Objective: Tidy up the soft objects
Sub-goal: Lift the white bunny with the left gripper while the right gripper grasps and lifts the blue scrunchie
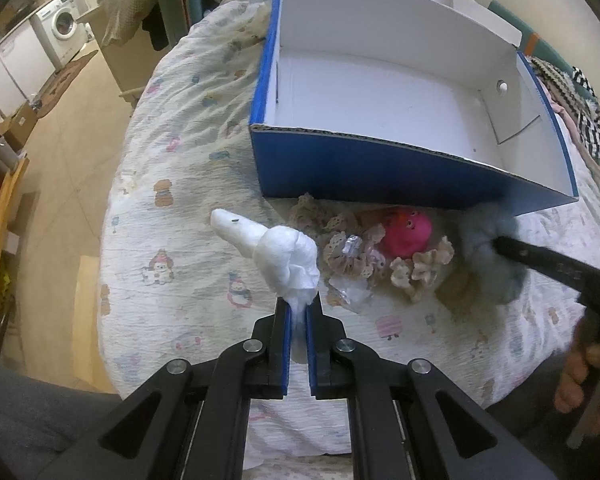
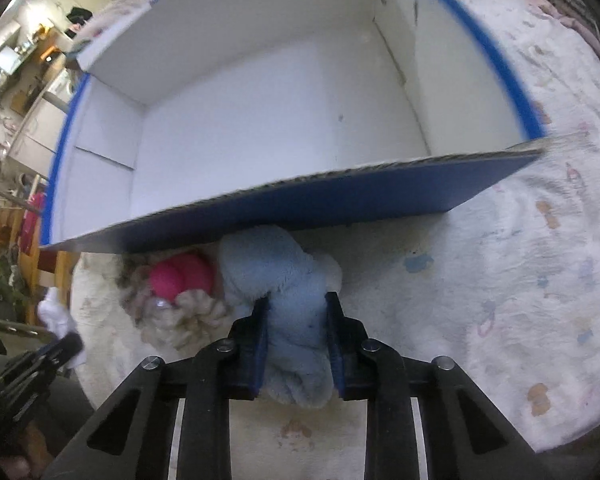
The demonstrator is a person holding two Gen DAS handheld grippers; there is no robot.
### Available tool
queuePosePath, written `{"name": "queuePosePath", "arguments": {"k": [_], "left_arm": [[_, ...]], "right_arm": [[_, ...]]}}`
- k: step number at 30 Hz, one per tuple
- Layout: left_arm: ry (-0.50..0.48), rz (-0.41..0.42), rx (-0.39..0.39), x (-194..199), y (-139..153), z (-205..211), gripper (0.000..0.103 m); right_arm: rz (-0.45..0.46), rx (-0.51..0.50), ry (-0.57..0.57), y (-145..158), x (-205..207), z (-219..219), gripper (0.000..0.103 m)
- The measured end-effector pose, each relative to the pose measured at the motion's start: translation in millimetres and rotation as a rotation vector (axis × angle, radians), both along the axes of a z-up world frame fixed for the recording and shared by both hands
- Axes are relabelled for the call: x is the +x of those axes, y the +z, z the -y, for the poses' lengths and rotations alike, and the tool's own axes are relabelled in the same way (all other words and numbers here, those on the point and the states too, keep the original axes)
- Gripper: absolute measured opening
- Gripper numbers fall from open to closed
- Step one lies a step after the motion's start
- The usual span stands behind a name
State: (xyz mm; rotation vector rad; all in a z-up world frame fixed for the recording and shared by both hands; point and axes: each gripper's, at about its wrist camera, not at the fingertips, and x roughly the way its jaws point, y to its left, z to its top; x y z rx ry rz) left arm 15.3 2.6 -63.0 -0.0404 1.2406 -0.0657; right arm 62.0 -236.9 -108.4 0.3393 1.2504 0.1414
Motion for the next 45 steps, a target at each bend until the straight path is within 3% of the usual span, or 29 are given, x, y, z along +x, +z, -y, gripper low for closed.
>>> {"name": "queuePosePath", "arguments": {"k": [7,16,25,32,39,45], "left_arm": [[0.014,0.014,0.022,-5,2,-5,0.006],[-0.024,0.108,0.100,-11,20,3,0.006],[-0.048,0.211,0.096,2,66,12,0.006],[-0.073,0.247,0.054,49,97,26,0.006],[-0.138,0.253,0.037,97,101,58,0.006],[-0.187,0.243,0.032,126,65,84,0.006]], "right_arm": [[0.021,0.090,-0.005,30,-28,8,0.027],[0.145,0.133,0.022,78,-57,13,0.027],[0.226,0.144,0.044,108,-33,18,0.027],[0.276,0.116,0.051,123,13,12,0.027],[0.293,0.060,0.047,113,57,11,0.027],[0.286,0.002,0.049,78,74,12,0.027]]}}
